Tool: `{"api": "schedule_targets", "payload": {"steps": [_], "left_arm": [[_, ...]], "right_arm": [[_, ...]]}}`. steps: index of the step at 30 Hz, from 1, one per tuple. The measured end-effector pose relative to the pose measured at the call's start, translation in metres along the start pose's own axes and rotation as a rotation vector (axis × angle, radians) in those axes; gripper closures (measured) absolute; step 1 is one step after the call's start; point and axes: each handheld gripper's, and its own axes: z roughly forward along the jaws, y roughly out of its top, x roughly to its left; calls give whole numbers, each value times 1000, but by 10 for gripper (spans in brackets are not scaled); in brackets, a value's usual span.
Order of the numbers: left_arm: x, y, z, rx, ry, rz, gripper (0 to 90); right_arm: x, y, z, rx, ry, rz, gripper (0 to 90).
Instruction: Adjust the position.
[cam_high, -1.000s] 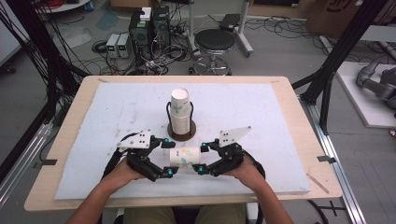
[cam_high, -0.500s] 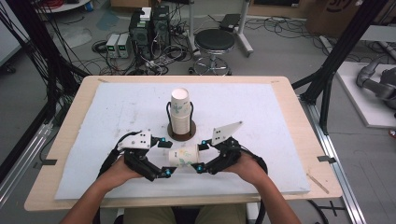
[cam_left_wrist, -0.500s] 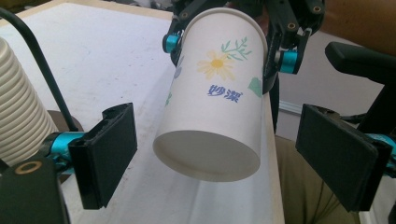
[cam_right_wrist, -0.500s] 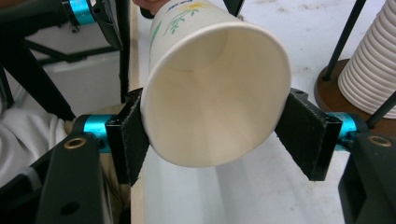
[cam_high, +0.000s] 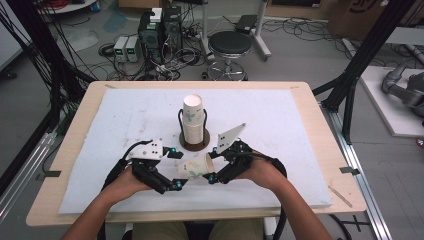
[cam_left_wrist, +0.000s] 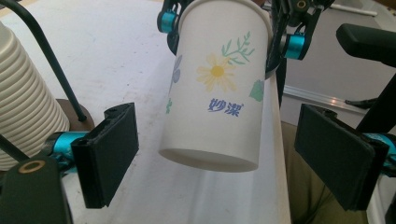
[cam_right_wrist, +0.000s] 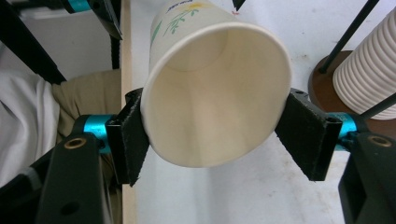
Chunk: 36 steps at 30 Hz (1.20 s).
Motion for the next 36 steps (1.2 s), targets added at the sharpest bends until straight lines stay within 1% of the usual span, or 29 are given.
{"api": "schedule_targets", "payload": {"steps": [2,3,5,6,7,10,11,13,14,17,18,19,21,22,24,28,29,30,31,32,33,35,36], "left_arm": [[0,0,0,10,2,3,140],[0,1,0,13,2,5,140],[-1,1,1,17,4,9,141],[0,2,1,17,4,11,144],[0,2,1,18,4,12,144],[0,3,1,28,6,11,153],[0,3,1,35,7,16,153],[-1,3,2,43,6,17,156],[-1,4,3,53,6,26,159],[-1,5,5,68,3,33,162],[-1,5,5,71,2,34,166],[-1,6,6,75,-2,40,166],[-1,6,7,84,-1,43,167],[-1,6,8,90,-1,47,167],[-2,6,9,98,-2,45,169],[-2,7,12,114,-4,54,176],[-2,7,13,119,-8,58,176],[-2,7,14,120,-9,54,179],[-2,7,14,126,-8,55,179],[-2,7,15,131,-8,59,182],[-2,7,16,134,-10,60,182],[-2,7,17,137,-12,56,186],[-2,7,17,139,-14,56,186]], "right_arm": [[0,6,-1,22,-2,-14,307],[0,6,-1,22,-2,-14,307],[1,10,-1,40,-11,-28,307],[2,13,0,71,-20,-43,307],[2,13,0,71,-20,-43,307],[4,19,3,115,-28,-72,308],[4,19,3,115,-28,-72,308],[4,23,3,140,-30,-88,307],[5,24,3,147,-30,-93,307],[6,30,4,173,-30,-114,307],[7,34,4,200,-33,-123,307],[7,34,4,200,-33,-123,307],[8,40,6,233,-35,-139,307],[8,40,6,233,-35,-139,307],[8,43,7,252,-35,-149,307],[10,52,10,299,-36,-174,307],[10,52,10,299,-36,-174,307],[11,55,12,324,-37,-182,307],[11,55,12,324,-37,-182,307],[12,57,15,344,-38,-192,307],[12,57,15,344,-38,-192,307],[12,60,17,369,-38,-203,306],[12,60,17,369,-38,-203,306]]}}
